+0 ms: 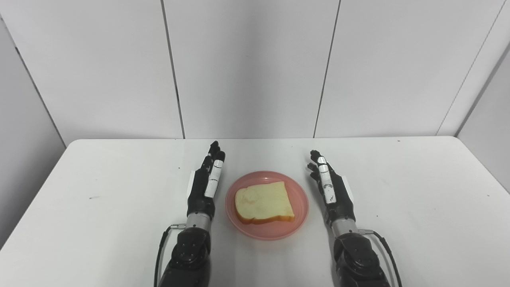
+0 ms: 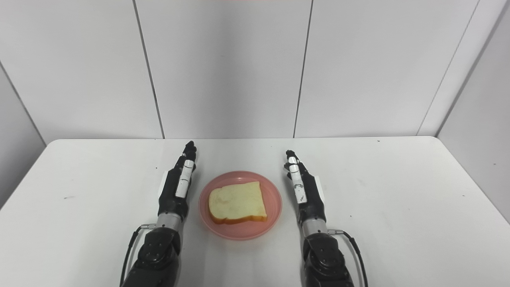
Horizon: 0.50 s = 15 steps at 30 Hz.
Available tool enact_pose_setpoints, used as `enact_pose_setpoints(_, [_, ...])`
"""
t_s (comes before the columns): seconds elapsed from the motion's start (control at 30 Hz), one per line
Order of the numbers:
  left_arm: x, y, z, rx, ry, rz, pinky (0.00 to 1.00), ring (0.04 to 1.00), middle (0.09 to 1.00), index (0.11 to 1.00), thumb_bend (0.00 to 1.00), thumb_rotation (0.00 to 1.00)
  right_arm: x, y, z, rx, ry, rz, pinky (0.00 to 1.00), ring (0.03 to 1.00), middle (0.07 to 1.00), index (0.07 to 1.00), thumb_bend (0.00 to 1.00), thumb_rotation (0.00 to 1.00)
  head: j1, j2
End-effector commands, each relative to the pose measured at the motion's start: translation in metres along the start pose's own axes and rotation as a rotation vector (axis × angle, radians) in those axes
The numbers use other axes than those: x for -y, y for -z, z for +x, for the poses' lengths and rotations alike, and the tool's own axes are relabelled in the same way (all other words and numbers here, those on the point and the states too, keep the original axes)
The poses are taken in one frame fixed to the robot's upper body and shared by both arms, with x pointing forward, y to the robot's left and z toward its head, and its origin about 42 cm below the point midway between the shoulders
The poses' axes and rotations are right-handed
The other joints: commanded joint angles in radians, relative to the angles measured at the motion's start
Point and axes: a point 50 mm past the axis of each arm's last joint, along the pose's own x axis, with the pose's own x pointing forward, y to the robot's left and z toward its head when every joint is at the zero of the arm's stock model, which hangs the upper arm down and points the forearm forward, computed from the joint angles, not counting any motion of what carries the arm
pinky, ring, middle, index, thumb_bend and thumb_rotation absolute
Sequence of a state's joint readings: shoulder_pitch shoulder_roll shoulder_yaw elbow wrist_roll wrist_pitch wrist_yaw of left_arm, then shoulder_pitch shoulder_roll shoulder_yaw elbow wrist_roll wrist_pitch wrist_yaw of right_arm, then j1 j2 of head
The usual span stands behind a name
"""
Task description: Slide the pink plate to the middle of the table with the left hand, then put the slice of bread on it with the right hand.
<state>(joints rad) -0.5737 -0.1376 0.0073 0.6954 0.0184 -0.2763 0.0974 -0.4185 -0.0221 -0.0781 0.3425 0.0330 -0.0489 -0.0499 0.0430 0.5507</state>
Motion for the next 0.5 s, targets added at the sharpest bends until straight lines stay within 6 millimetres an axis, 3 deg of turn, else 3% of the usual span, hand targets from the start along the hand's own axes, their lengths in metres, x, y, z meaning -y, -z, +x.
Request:
enact_pose_setpoints(0.0, [-0.0040, 0.0061, -0.0057, -0.010, 0.005, -0.003, 1.00, 0.987, 0.967, 0.919, 0.77, 0.88, -0.0052, -0.0185, 0.0054, 0.081, -0.020, 0.004, 0.96, 0.913, 0.936, 0.877, 0.79, 1.00, -0.001, 0.001])
enact_pose_setpoints(0.47, [-0.0060, 0.0078, -0.0069, -0.022, 0.008, -0.022, 1.00, 0.978, 0.956, 0.924, 0.78, 0.86, -0.0063, -0.0182, 0.0048, 0.081, -0.021, -0.026, 0.96, 0.909, 0.932, 0.880, 0.80, 1.00, 0.001, 0.000])
